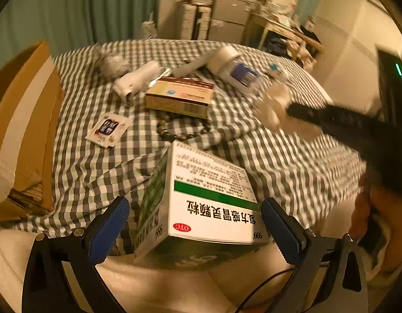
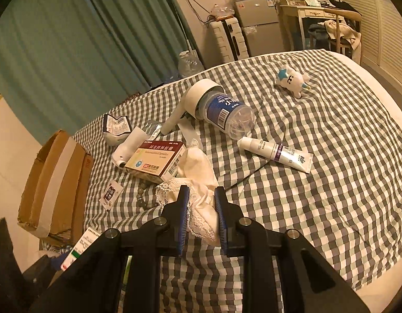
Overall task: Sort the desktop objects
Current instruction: 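Carry the green medicine box with the left gripper and drop it into the cardboard box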
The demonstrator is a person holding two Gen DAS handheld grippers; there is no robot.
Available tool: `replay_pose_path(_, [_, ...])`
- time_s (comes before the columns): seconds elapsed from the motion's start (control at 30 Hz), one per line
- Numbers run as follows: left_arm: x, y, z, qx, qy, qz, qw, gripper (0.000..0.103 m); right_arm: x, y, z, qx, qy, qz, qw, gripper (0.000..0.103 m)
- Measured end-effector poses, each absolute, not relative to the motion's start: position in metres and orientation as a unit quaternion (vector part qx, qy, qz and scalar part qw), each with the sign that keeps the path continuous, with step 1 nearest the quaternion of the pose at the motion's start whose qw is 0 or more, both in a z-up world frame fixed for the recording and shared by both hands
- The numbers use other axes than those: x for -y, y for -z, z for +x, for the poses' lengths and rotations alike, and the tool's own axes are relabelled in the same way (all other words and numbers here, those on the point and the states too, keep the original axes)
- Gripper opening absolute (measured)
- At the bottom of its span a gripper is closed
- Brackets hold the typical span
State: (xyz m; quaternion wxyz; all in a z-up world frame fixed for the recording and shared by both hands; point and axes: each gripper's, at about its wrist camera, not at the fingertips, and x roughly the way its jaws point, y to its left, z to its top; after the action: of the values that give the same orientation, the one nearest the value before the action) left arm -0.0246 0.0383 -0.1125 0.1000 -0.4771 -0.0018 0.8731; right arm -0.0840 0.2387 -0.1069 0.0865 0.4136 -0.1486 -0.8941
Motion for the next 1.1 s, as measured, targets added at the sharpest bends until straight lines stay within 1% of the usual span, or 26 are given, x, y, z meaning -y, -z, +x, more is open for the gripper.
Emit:
replay_pose_path(0.2, [-0.067,0.135,-0.017,-0.064,-0.865,-0.483,0.116,0.103,-0.24,0.107,-0.083,0.149,0.894,0.415,0.083,0.021])
replay_pose_path(0.3, [-0.076,0.141,-0.016,-0.095,-0.869,-0.471,0.12,0.103,-0.241,0.109,-0.083,0.149,0.893,0.418,0.082,0.021])
replay_pose_path(0.37, [-0.077,0.141,-0.018,-0.102,-0.867,-0.472,0.123,0.103,-0.241,0.11,-0.083,0.149,0.892,0.419,0.081,0.021])
replay_pose_path(0.43, [-0.071,0.141,-0.024,-0.082,-0.866,-0.476,0.127,0.103,-0.242,0.11,-0.083,0.151,0.891,0.42,0.079,0.021])
replay_pose_path(0.63, [-0.025,0.14,-0.061,0.066,-0.857,-0.497,0.123,0.103,-0.245,0.112,-0.084,0.156,0.889,0.424,0.076,0.021])
replay_pose_path(0.67, [-0.021,0.14,-0.065,0.076,-0.856,-0.498,0.117,0.103,-0.245,0.112,-0.084,0.158,0.888,0.425,0.076,0.021])
replay_pose_path(0.73, [-0.008,0.131,-0.075,0.082,-0.865,-0.488,0.086,0.103,-0.247,0.113,-0.084,0.16,0.888,0.425,0.076,0.021])
replay_pose_path(0.8, [0.003,0.119,-0.081,0.07,-0.871,-0.482,0.057,0.103,-0.248,0.113,-0.085,0.16,0.888,0.425,0.075,0.021])
replay_pose_path(0.93, [0.019,0.093,-0.074,0.082,-0.881,-0.454,0.108,0.103,-0.25,0.116,-0.088,0.167,0.885,0.429,0.069,0.021])
replay_pose_path(1.1, [0.005,0.1,-0.052,0.06,-0.865,-0.465,0.179,0.103,-0.254,0.118,-0.089,0.173,0.883,0.432,0.063,0.021])
